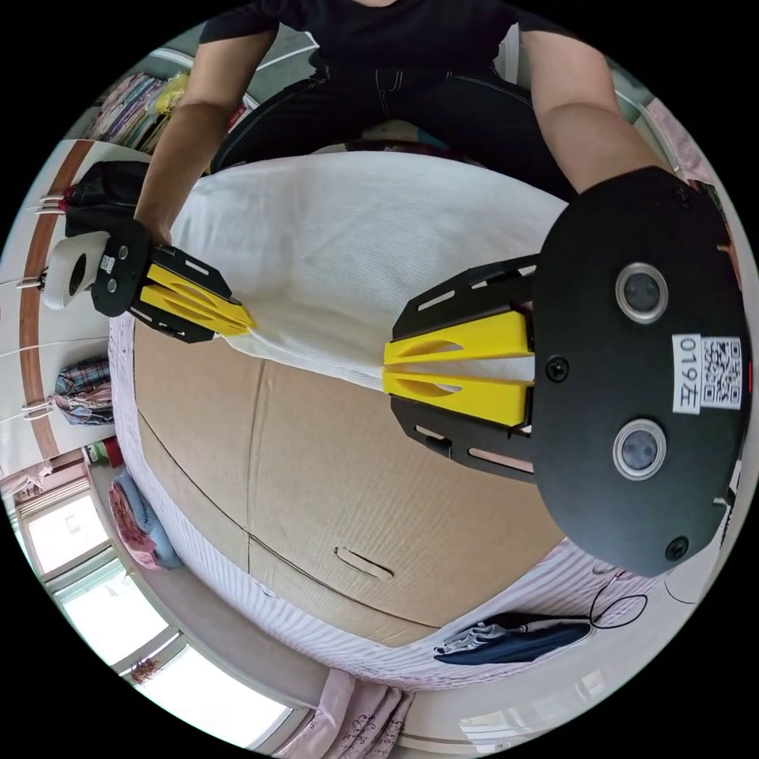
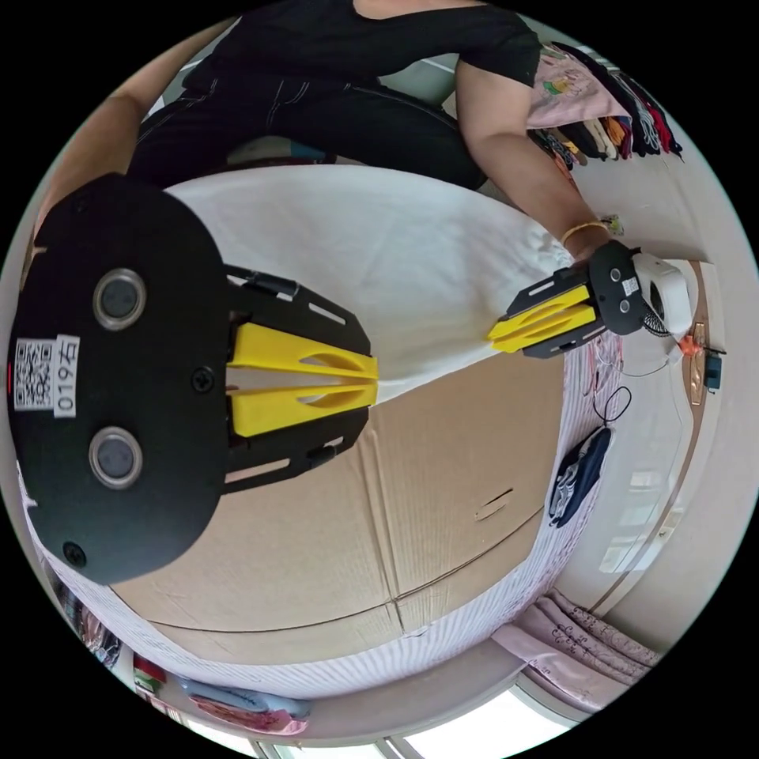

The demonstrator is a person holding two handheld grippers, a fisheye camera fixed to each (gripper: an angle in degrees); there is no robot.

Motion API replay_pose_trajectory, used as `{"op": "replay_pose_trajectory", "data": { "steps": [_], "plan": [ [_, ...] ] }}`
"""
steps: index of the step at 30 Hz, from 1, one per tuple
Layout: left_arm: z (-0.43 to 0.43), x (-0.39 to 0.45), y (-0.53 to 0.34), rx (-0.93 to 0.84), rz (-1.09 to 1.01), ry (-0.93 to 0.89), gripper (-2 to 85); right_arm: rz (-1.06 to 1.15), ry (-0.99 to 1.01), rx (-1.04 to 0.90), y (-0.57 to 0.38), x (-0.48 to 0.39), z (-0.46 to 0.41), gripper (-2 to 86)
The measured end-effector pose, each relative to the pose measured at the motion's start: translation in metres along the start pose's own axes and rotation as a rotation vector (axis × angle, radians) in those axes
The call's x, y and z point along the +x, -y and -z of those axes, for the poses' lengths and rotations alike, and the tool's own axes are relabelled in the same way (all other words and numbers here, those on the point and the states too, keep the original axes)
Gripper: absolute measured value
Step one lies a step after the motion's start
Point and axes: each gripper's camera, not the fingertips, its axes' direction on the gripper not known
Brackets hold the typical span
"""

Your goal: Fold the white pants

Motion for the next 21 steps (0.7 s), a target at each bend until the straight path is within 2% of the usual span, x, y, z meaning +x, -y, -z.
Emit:
{"op": "replay_pose_trajectory", "data": {
  "steps": [7,17,21],
  "plan": [
    [-0.018,-0.014,-0.003,-0.041,0.084,-0.056,0.8,-0.071,0.049,-0.096,0.011,0.035,-0.007,-0.8],
    [-0.024,-0.002,-0.001,-0.063,0.084,-0.051,1.4,-0.162,0.105,-0.052,-0.005,0.077,0.036,2.6],
    [-0.007,0.005,0.000,0.003,0.082,-0.023,1.9,-0.225,0.082,0.037,-0.031,0.104,0.082,3.7]
  ]
}}
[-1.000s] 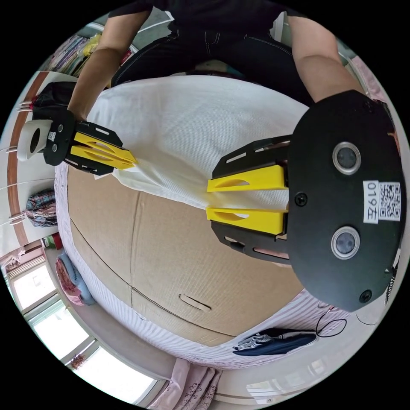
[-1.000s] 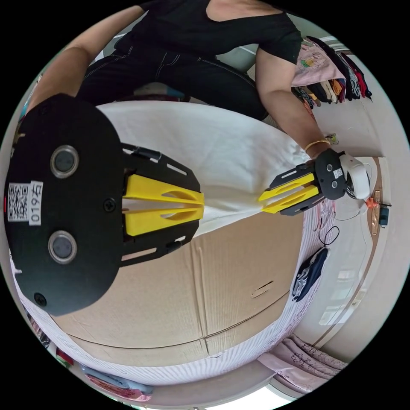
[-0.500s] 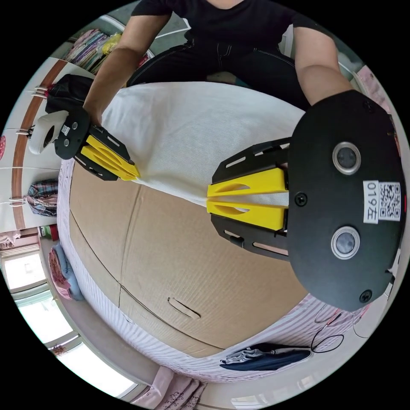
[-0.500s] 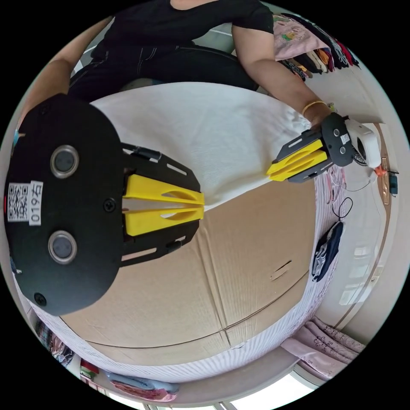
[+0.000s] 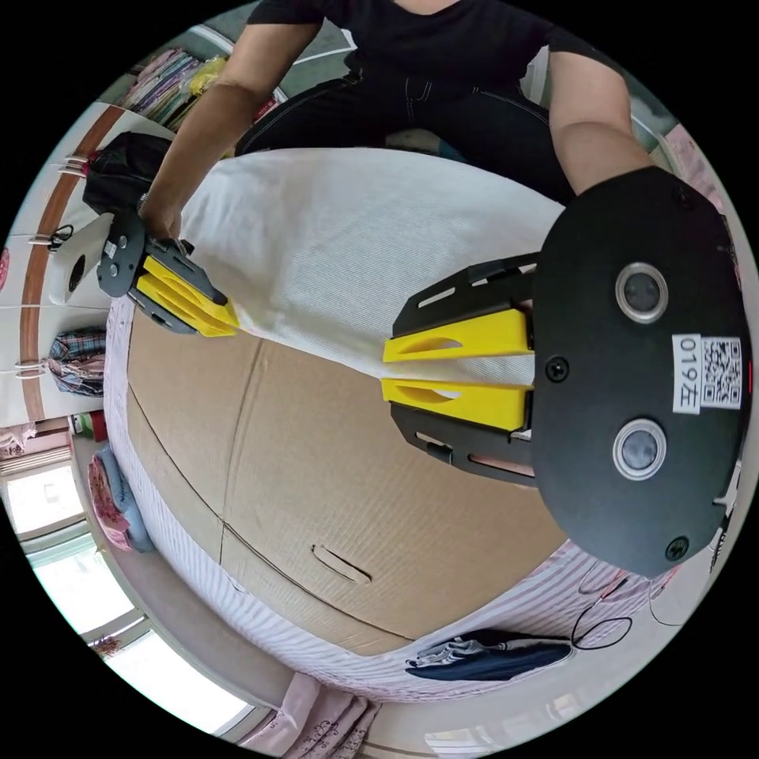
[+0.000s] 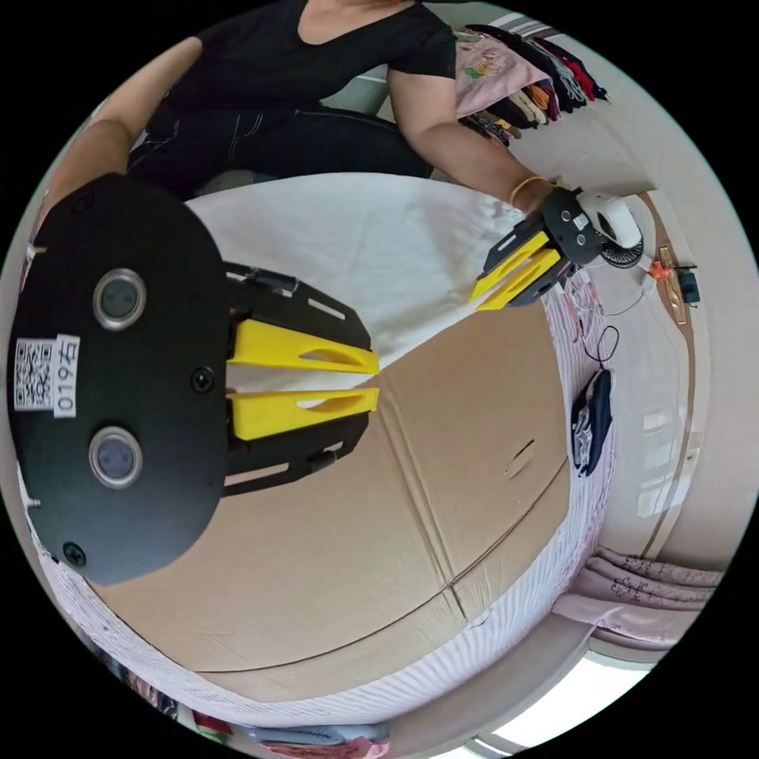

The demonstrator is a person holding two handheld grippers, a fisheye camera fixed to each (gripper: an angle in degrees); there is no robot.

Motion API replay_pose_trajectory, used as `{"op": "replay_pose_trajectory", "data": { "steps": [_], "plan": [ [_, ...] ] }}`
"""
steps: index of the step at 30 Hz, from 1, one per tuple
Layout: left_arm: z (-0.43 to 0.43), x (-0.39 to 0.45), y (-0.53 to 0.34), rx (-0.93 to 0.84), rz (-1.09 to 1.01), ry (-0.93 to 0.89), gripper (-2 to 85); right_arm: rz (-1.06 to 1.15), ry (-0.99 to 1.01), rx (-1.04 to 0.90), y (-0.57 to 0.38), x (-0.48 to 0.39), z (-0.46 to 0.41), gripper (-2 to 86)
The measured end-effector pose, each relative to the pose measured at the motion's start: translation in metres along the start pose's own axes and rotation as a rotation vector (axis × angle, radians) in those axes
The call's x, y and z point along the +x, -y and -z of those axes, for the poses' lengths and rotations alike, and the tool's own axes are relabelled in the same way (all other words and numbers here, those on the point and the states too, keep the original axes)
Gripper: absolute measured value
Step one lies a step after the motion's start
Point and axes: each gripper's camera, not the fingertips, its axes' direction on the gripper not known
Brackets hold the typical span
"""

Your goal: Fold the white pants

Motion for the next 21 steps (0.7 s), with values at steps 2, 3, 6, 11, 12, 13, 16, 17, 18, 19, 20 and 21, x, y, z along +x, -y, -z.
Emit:
{"op": "replay_pose_trajectory", "data": {
  "steps": [2,3,6,11,12,13,16,17,18,19,20,21],
  "plan": [
    [0.011,0.003,0.002,0.058,0.002,0.007,2.5,-0.044,-0.005,0.046,-0.018,0.023,0.033,4.0],
    [0.017,0.007,0.007,0.094,-0.008,0.003,3.1,-0.049,-0.003,0.053,-0.023,0.028,0.040,4.2],
    [0.015,0.026,0.033,0.125,-0.058,0.015,5.1,-0.054,0.035,0.039,-0.039,0.052,0.063,5.5],
    [-0.021,0.057,0.082,0.025,-0.135,0.078,6.1,-0.089,0.047,-0.099,-0.054,0.092,0.072,6.3],
    [-0.029,0.060,0.090,0.007,-0.139,0.070,6.2,-0.101,0.052,-0.097,-0.056,0.097,0.075,6.8],
    [-0.032,0.060,0.093,0.004,-0.139,0.062,6.2,-0.130,0.073,-0.091,-0.062,0.110,0.079,7.8],
    [-0.041,0.061,0.104,0.011,-0.133,0.024,6.3,-0.210,0.139,-0.086,-0.079,0.140,0.087,10.3],
    [-0.044,0.061,0.107,0.009,-0.132,0.023,6.3,-0.233,0.195,-0.067,-0.086,0.149,0.089,11.0],
    [-0.047,0.061,0.110,0.005,-0.132,0.023,6.3,-0.245,0.224,-0.061,-0.089,0.153,0.090,11.4],
    [-0.048,0.061,0.111,0.004,-0.131,0.022,6.3,-0.268,0.267,-0.055,-0.095,0.160,0.091,12.0],
    [-0.050,0.061,0.113,0.005,-0.128,0.015,6.2,-0.290,0.290,-0.051,-0.100,0.166,0.091,12.3],
    [-0.053,0.061,0.116,0.007,-0.125,0.005,6.2,-0.304,0.297,-0.050,-0.102,0.169,0.091,12.3]
  ]
}}
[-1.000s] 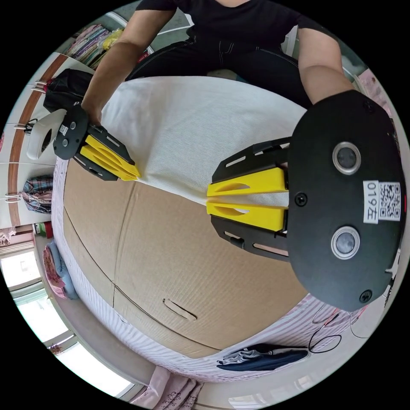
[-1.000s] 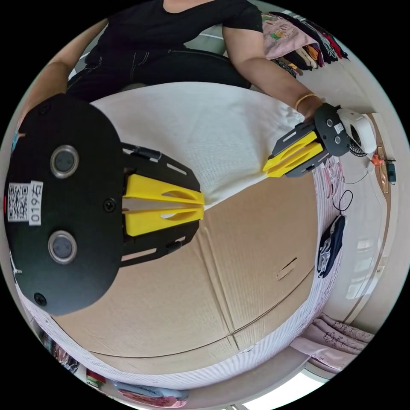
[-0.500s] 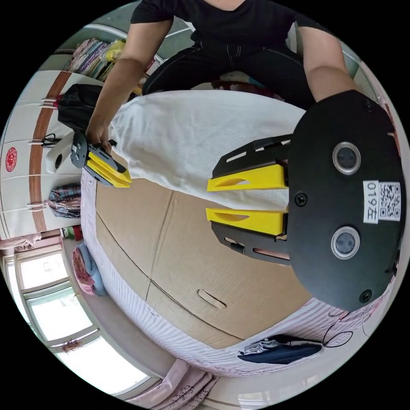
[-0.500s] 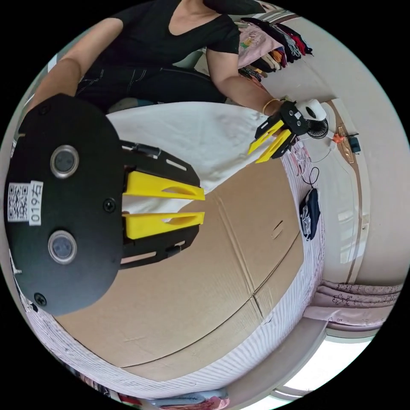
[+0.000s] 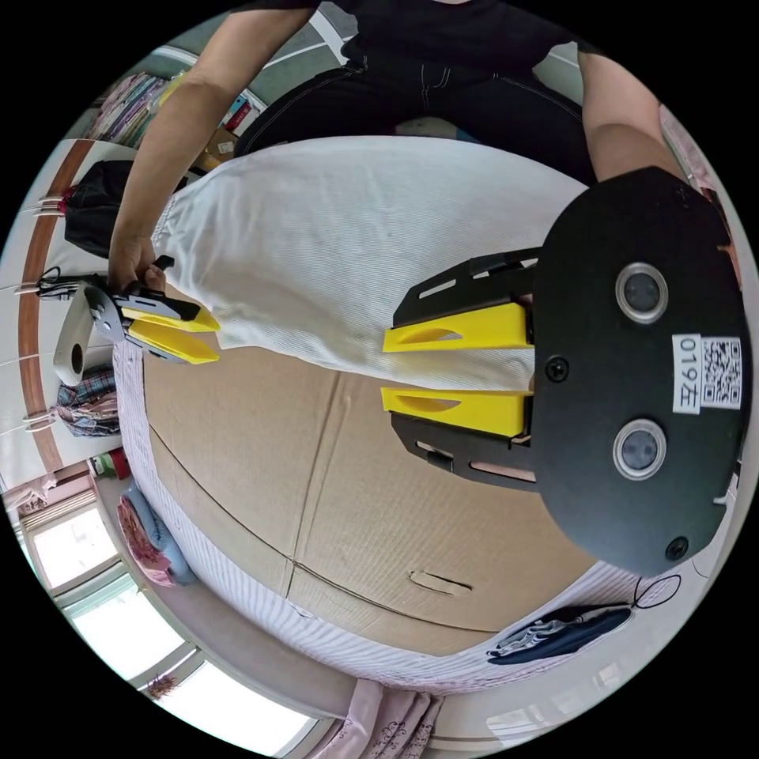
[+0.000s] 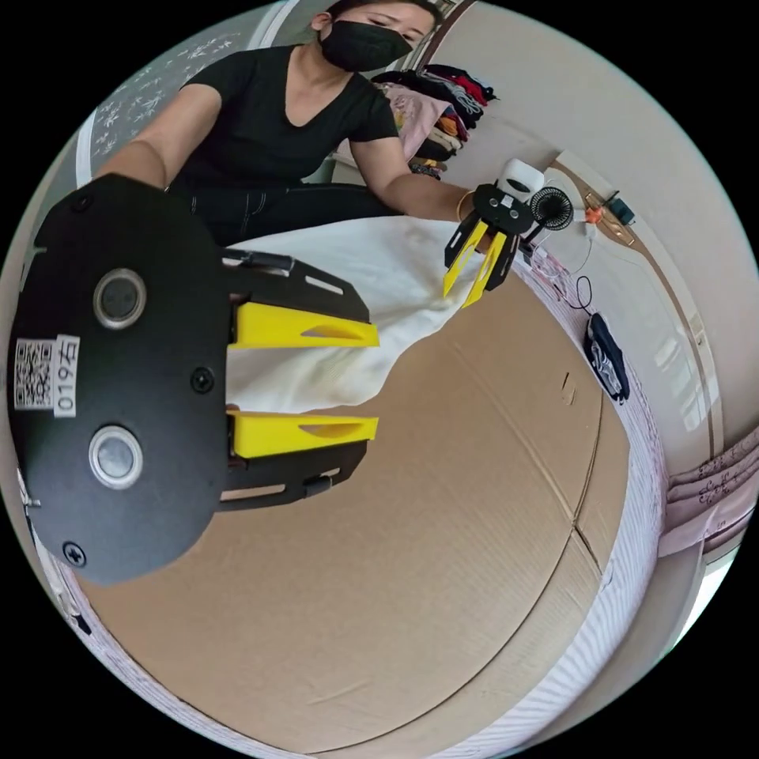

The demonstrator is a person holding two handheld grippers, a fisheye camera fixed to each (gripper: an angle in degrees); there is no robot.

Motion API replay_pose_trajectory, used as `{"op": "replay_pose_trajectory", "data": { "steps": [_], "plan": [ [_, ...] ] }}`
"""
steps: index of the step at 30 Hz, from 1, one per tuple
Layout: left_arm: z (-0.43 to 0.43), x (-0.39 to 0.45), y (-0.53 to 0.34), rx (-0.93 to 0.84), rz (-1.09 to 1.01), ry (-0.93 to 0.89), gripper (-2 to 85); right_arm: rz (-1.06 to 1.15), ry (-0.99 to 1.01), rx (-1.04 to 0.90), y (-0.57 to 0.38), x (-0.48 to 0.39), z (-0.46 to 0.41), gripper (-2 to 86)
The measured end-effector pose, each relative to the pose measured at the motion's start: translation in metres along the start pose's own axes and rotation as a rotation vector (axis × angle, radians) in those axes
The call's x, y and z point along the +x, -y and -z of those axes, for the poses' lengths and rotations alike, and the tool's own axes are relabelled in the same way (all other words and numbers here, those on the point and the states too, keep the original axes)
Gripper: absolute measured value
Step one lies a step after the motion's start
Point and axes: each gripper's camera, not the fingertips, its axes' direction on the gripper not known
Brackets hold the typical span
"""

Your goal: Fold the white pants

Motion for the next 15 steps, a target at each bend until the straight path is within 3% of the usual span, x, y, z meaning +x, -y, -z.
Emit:
{"op": "replay_pose_trajectory", "data": {
  "steps": [10,15],
  "plan": [
    [-0.026,0.002,0.020,-0.014,0.001,-0.026,3.8,-0.242,0.238,0.008,-0.021,0.052,0.007,7.9],
    [-0.035,0.000,0.030,-0.010,0.000,-0.031,2.5,-0.166,0.191,-0.008,-0.026,0.033,0.016,3.2]
  ]
}}
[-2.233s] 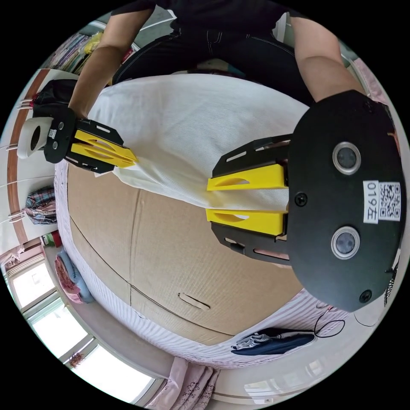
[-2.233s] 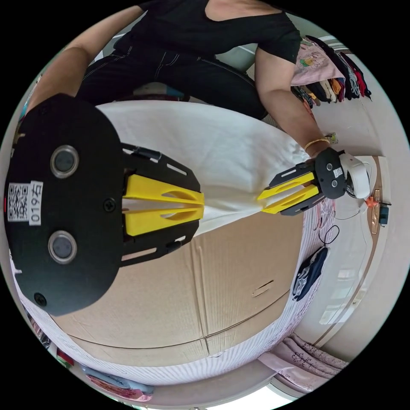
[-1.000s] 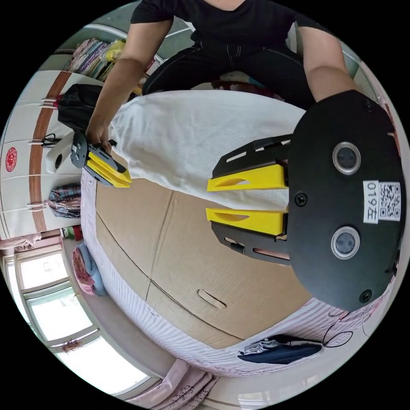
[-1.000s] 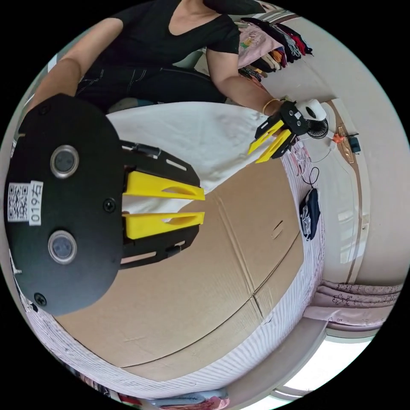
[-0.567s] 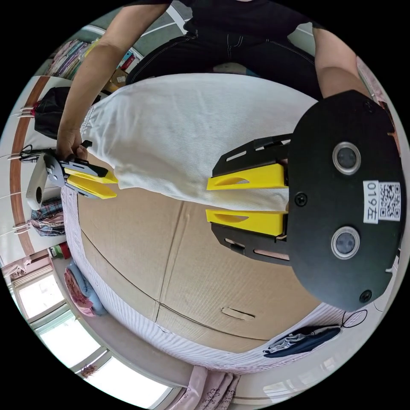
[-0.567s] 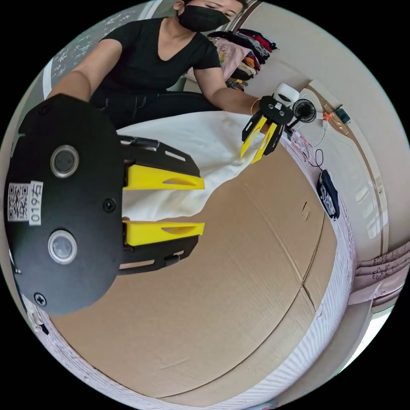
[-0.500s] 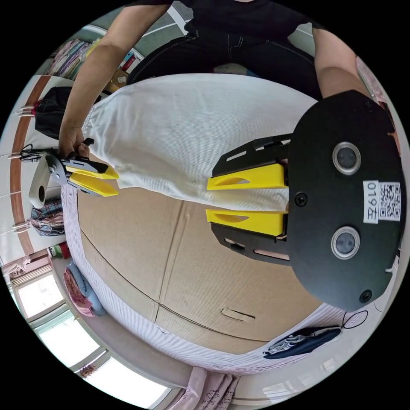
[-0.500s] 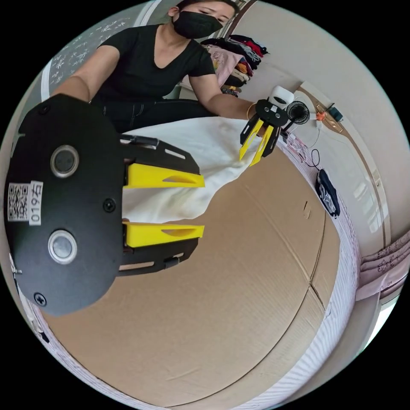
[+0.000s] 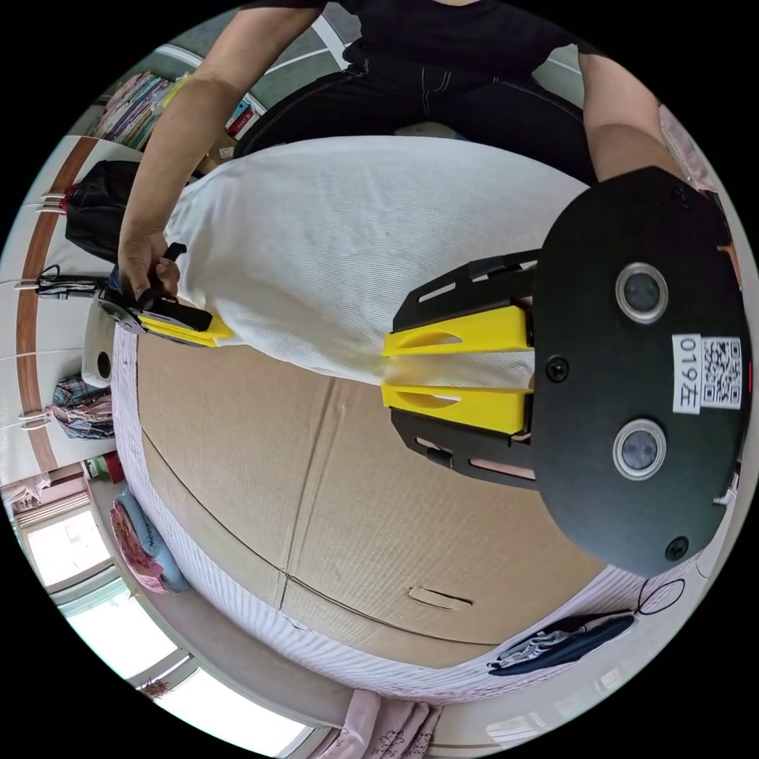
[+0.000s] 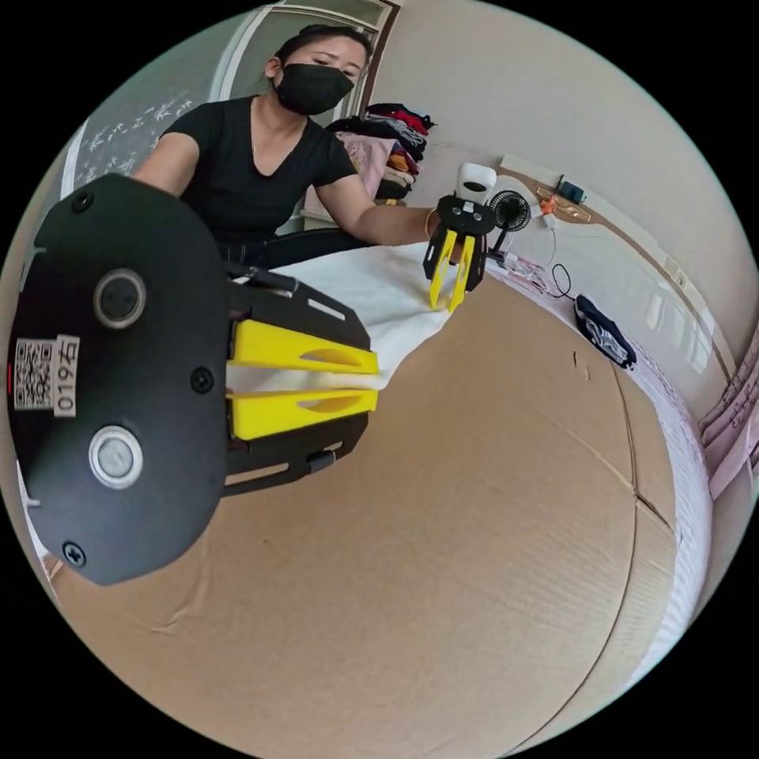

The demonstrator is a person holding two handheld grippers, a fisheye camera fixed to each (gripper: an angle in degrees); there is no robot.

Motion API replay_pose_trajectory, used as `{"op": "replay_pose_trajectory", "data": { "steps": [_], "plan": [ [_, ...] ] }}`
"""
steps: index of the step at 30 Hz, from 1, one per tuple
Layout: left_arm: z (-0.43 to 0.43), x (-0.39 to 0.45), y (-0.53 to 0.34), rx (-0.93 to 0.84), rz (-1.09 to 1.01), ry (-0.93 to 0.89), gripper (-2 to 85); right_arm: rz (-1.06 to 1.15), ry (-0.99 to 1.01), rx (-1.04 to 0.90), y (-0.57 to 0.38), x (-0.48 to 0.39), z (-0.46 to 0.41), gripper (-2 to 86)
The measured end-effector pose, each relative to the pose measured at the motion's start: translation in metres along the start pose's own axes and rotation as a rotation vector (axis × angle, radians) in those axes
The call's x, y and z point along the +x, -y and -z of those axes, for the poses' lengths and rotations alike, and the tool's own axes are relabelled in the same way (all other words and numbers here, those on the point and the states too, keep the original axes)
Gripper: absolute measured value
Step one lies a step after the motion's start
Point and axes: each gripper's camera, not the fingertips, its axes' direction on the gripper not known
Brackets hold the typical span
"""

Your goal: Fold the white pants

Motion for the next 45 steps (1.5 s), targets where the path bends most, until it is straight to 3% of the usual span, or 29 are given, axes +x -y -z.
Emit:
{"op": "replay_pose_trajectory", "data": {
  "steps": [5,8,15,17,22,24,28,34,39,45],
  "plan": [
    [-0.008,-0.003,0.008,0.004,-0.005,0.001,1.6,0.182,-0.203,0.129,-0.018,-0.049,0.024,0.0],
    [-0.014,-0.010,0.013,0.006,0.003,-0.009,1.3,0.178,-0.275,0.102,-0.025,-0.053,0.013,-0.4],
    [-0.026,-0.029,0.023,0.011,0.019,-0.035,1.1,0.133,-0.251,0.122,-0.047,-0.050,-0.002,1.4],
    [-0.026,-0.035,0.024,0.015,0.015,-0.041,1.0,0.112,-0.237,0.158,-0.061,-0.055,0.006,5.5],
    [-0.005,-0.059,0.028,0.176,0.083,-0.089,1.2,0.130,-0.329,0.297,-0.113,-0.100,0.031,9.0],
    [0.007,-0.084,0.030,0.364,0.240,-0.210,1.6,0.138,-0.391,0.310,-0.134,-0.119,0.029,9.8],
    [-0.018,-0.112,0.056,0.492,0.344,-0.517,3.2,0.107,-0.481,0.374,-0.175,-0.142,0.016,9.7],
    [-0.076,-0.155,0.122,0.362,0.433,-0.648,2.3,0.145,-0.488,0.309,-0.188,-0.146,-0.002,10.3],
    [-0.118,-0.204,0.155,0.298,0.446,-0.888,3.6,0.184,-0.408,0.363,-0.204,-0.146,0.006,10.0],
    [-0.135,-0.208,0.188,0.175,0.331,-0.943,5.1,0.200,-0.435,0.334,-0.218,-0.148,0.000,9.8]
  ]
}}
